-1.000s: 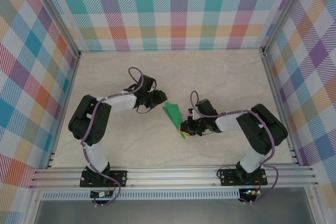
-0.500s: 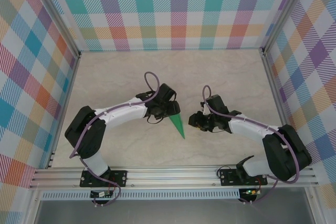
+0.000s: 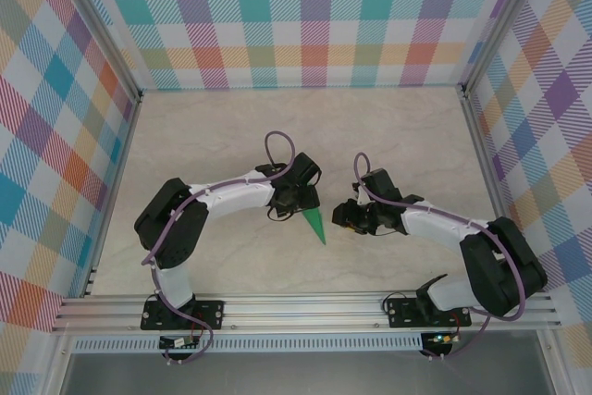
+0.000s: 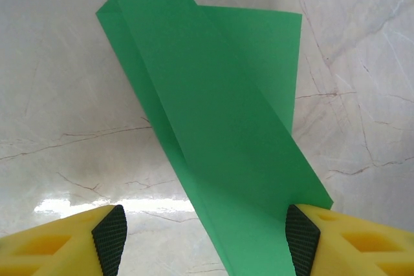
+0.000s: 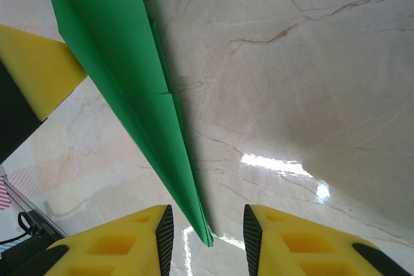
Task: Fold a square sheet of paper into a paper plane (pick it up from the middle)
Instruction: Fold the wing for the fifth time at the center of the table.
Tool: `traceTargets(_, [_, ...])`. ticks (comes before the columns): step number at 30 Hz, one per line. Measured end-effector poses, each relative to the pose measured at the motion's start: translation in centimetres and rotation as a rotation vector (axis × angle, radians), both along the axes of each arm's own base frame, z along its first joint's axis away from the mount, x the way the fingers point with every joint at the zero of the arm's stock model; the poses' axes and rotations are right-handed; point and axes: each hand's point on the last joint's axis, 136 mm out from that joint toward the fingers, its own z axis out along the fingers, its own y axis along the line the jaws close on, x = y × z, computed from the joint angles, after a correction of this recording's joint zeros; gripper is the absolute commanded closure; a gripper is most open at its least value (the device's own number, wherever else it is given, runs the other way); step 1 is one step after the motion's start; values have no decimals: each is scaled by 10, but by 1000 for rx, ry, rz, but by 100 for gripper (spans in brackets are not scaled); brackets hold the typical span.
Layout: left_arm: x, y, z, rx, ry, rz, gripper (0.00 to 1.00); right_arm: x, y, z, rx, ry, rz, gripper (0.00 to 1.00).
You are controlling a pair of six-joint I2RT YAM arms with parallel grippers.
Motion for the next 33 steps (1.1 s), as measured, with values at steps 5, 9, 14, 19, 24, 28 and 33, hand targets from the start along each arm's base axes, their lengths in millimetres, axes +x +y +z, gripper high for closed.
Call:
traceTargets(5, [1,-2,1,-10,-4,-2,31,-3,2,-3,7,19,13,65])
traceTargets(9, [3,-4,2,-19,-12,-2,30,-3,2,-5,5,25,15,64])
traceTargets(14, [3,-4,2,-20,-13,-2,29,-3,2,-6,2,20,22,63])
traceTargets(19, [2,-5,2,-24,-9,-5,29,-3,2,-5,2,11,30,64])
traceTargets(24, [3,-7,4,-28,-12,-5,29,-4,12,3,61,3,62,71])
traceTargets(28, [6,-8,8,-31,-24,-2,29,-5,26,17,156,-15,113,75])
traceTargets(33, [9,-6,24,-46,-64,6,29,-8,41,33,259,-34,177,81])
